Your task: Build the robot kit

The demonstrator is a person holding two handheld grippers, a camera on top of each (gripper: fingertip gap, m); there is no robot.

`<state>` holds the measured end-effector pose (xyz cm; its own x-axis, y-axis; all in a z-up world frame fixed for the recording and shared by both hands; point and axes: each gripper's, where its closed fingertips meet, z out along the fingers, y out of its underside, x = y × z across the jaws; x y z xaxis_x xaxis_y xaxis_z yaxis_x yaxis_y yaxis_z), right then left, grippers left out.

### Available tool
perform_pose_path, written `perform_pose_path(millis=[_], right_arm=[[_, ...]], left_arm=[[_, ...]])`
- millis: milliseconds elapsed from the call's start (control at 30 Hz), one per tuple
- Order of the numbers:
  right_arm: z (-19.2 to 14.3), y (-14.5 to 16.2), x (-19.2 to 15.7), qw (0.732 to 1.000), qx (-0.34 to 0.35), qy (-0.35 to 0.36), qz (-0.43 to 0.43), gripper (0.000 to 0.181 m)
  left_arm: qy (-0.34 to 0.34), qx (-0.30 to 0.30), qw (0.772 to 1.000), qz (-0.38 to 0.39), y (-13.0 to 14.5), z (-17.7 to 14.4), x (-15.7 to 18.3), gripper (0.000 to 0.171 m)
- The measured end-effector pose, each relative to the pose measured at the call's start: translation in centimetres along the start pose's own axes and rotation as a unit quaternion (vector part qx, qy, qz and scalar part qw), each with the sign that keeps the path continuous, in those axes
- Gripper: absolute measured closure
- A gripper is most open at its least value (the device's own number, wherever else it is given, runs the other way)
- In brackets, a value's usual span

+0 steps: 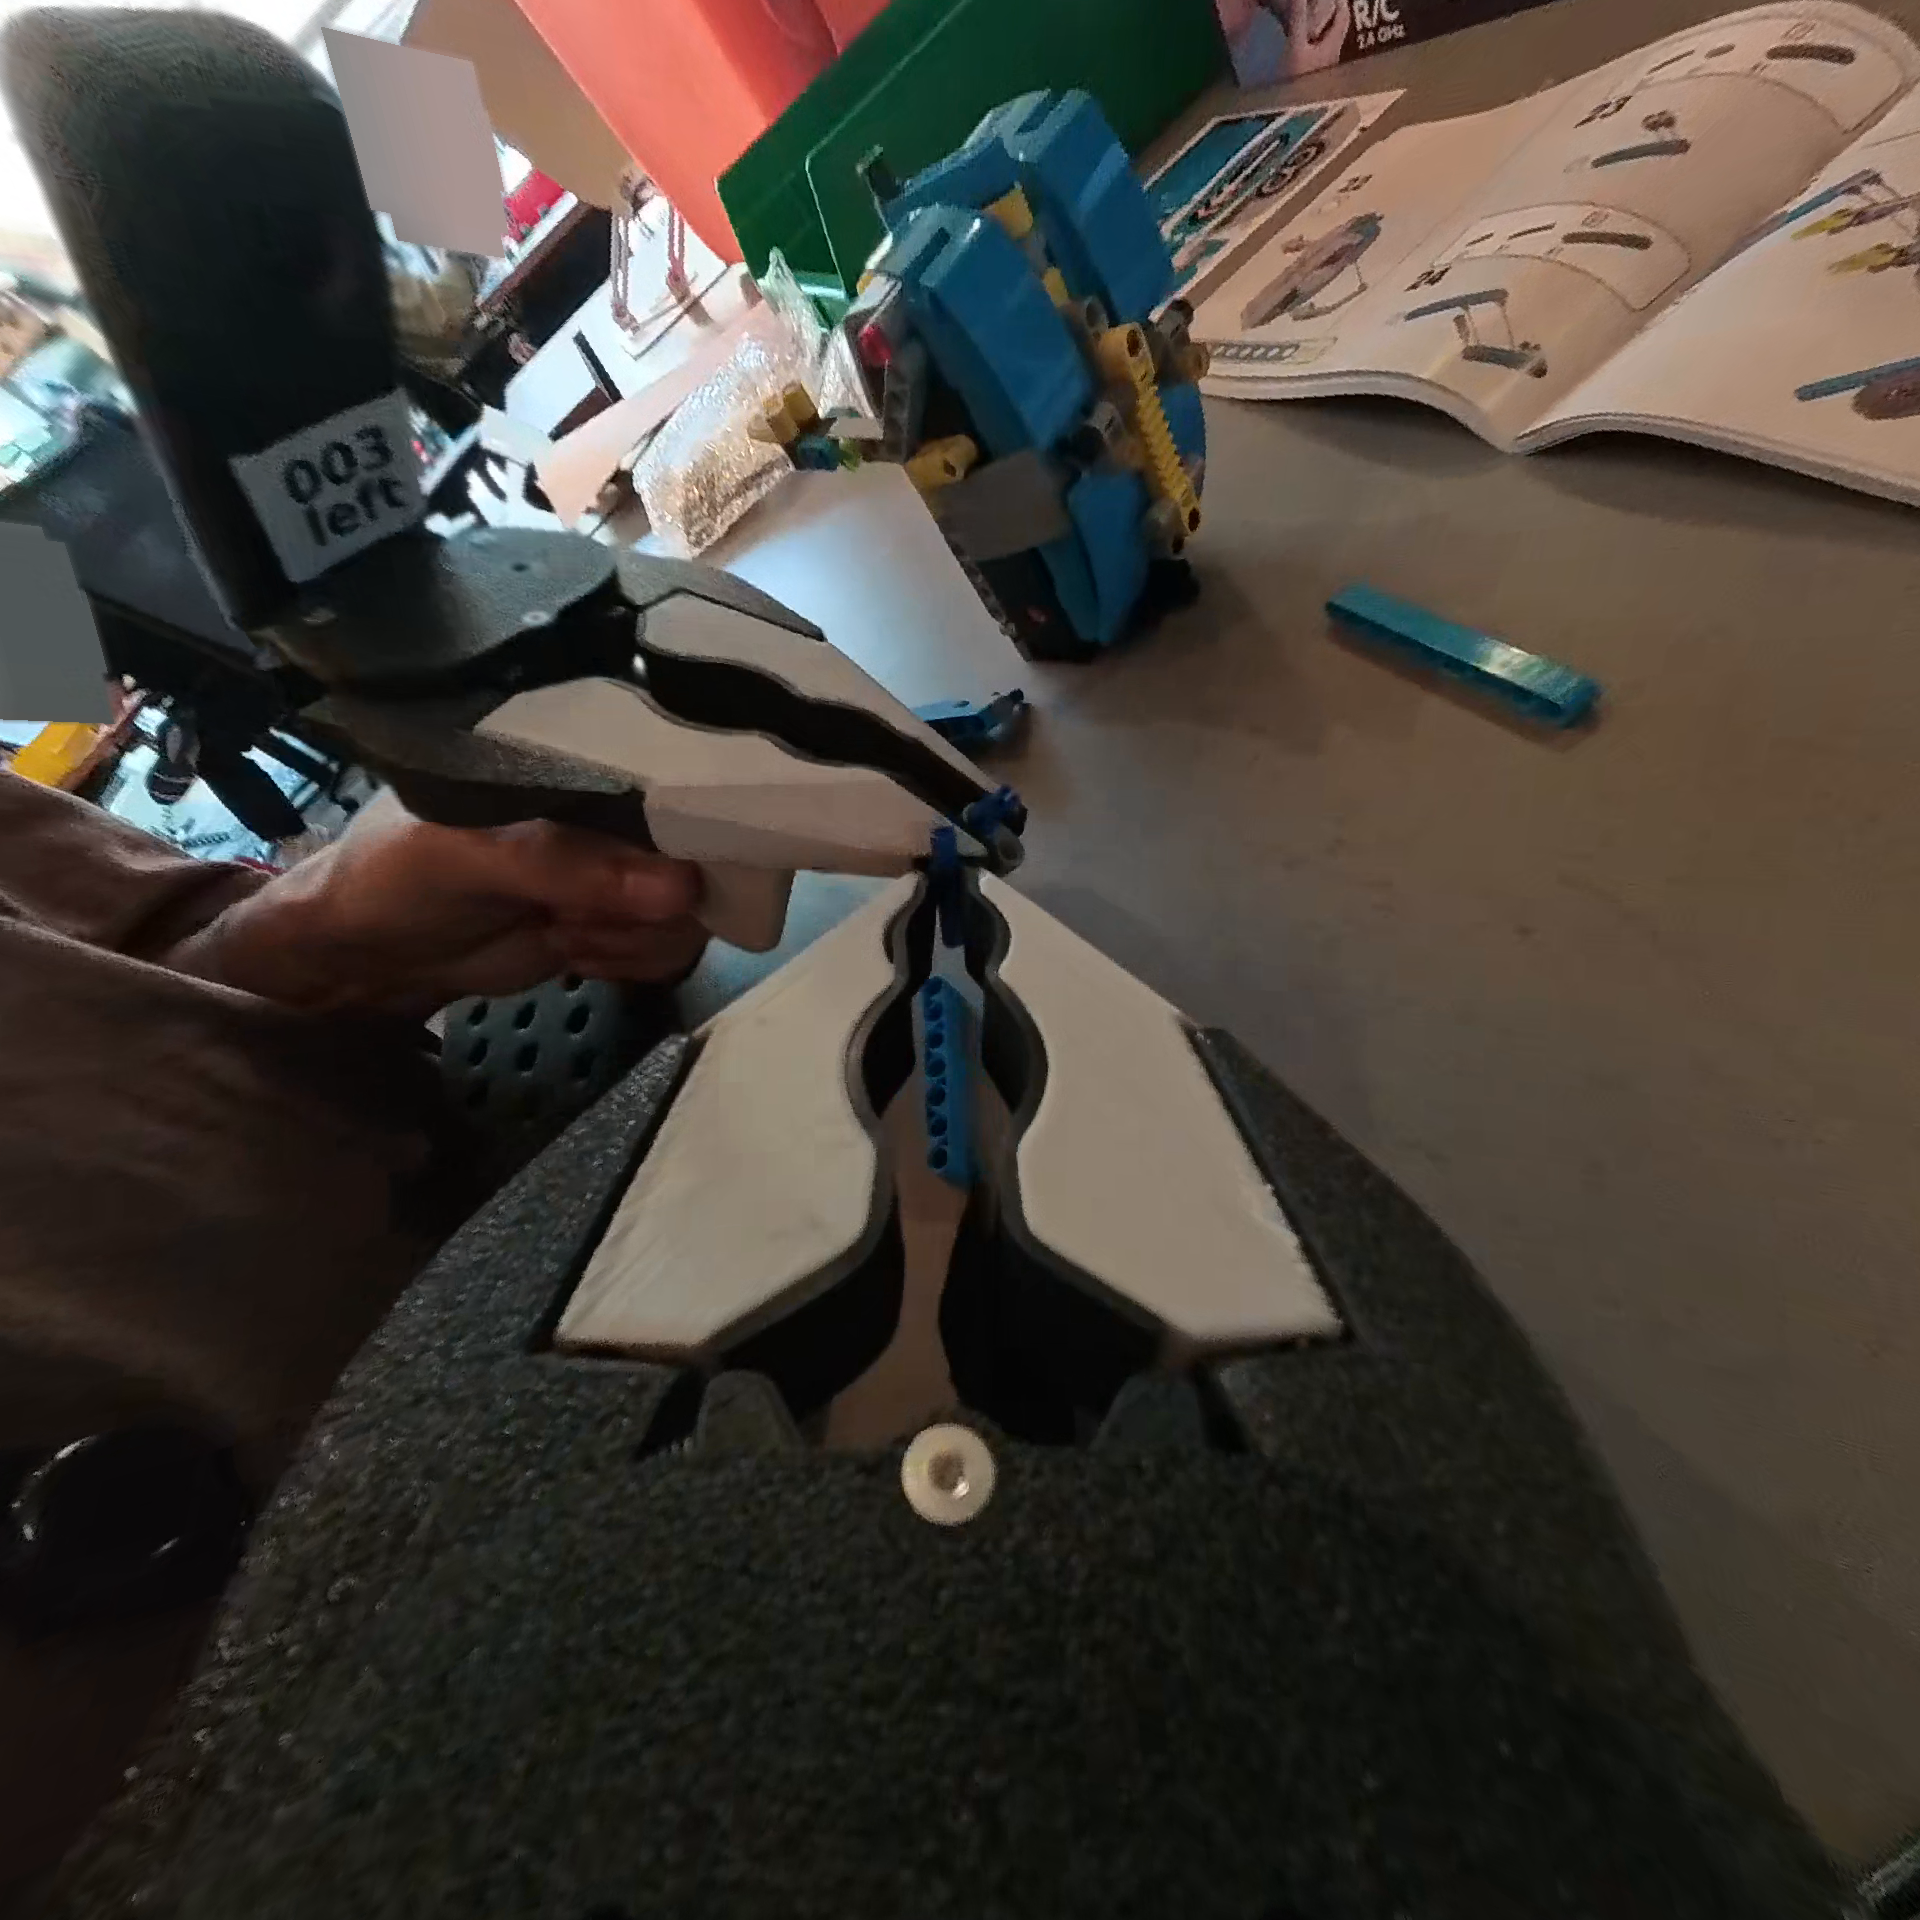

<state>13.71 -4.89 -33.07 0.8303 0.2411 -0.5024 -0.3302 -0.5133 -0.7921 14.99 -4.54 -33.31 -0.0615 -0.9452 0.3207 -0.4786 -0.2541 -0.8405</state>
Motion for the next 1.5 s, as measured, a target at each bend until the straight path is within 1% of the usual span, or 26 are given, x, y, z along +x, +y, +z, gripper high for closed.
perform_pose_path(millis=[133,233,300,400,500,600,667,733,867,933,1067,1200,1300,1333,1400,1500], right_arm=[[0.2,0.7,0.2,0.999,-0.027,0.012,-0.026,0.177],[0.5,1.4,0.5,0.997,-0.054,0.027,-0.056,0.177],[0.5,1.8,0.6,0.992,-0.069,0.043,-0.093,0.177],[0.7,2.0,0.8,0.986,-0.075,0.066,-0.13,0.177],[0.9,2.3,1.3,0.981,-0.083,0.089,-0.153,0.178],[0.8,2.2,1.0,0.98,-0.077,0.087,-0.162,0.177],[0.7,2.0,0.8,0.982,-0.068,0.077,-0.159,0.178],[0.6,1.7,0.6,0.985,-0.058,0.065,-0.148,0.177],[0.2,0.7,-0.1,0.992,-0.016,0.03,-0.123,0.177],[0.0,0.5,-0.2,0.992,-0.01,0.023,-0.123,0.177],[-0.1,0.8,-0.3,0.988,-0.021,0.033,-0.151,0.177],[-1.1,-0.7,-1.2,0.99,0.02,0.002,-0.139,0.177],[-2.8,-3.2,-2.7,0.99,0.083,-0.067,-0.097,0.178],[-3.2,-3.6,-3.4,0.988,0.089,-0.1,-0.081,0.178],[-3.0,-3.5,-4.4,0.985,0.072,-0.138,-0.071,0.178],[-2.4,-3.1,-5.2,0.983,0.039,-0.159,-0.08,0.178]], left_arm=[[-0.035,-0.023,0.995,0.087,0.5,0.1,-0.1,0.165],[-0.059,-0.047,0.982,0.172,0.9,0.2,-0.1,0.165],[-0.064,-0.057,0.978,0.191,1.2,0.3,-0.1,0.165],[-0.053,-0.051,0.983,0.168,1.2,0.1,-0.1,0.165],[-0.045,-0.05,0.984,0.166,1.2,-0.1,0.2,0.165],[-0.041,-0.047,0.985,0.161,1.3,-0.1,0.5,0.165],[-0.029,-0.044,0.988,0.143,1.1,-0.2,0.7,0.165],[-0.017,-0.037,0.992,0.12,0.8,-0.3,0.8,0.165],[0.039,-0.011,0.999,0.017,-0.1,-0.5,1.2,0.165],[0.051,-0.004,0.999,-0.009,-0.3,-0.6,1.3,0.165],[0.06,-0.005,0.998,-0.009,-0.2,-0.8,1.5,0.165],[0.084,0.048,0.995,0.008,-1.6,-2.4,1.6,0.165],[0.128,0.101,0.986,0.027,-2.7,-4.4,2.8,0.165],[0.137,0.117,0.983,0.039,-2.9,-5.0,3.1,0.165],[0.148,0.132,0.978,0.069,-2.8,-5.6,3.7,0.165],[0.159,0.131,0.973,0.1,-2.2,-5.8,4.4,0.165]])
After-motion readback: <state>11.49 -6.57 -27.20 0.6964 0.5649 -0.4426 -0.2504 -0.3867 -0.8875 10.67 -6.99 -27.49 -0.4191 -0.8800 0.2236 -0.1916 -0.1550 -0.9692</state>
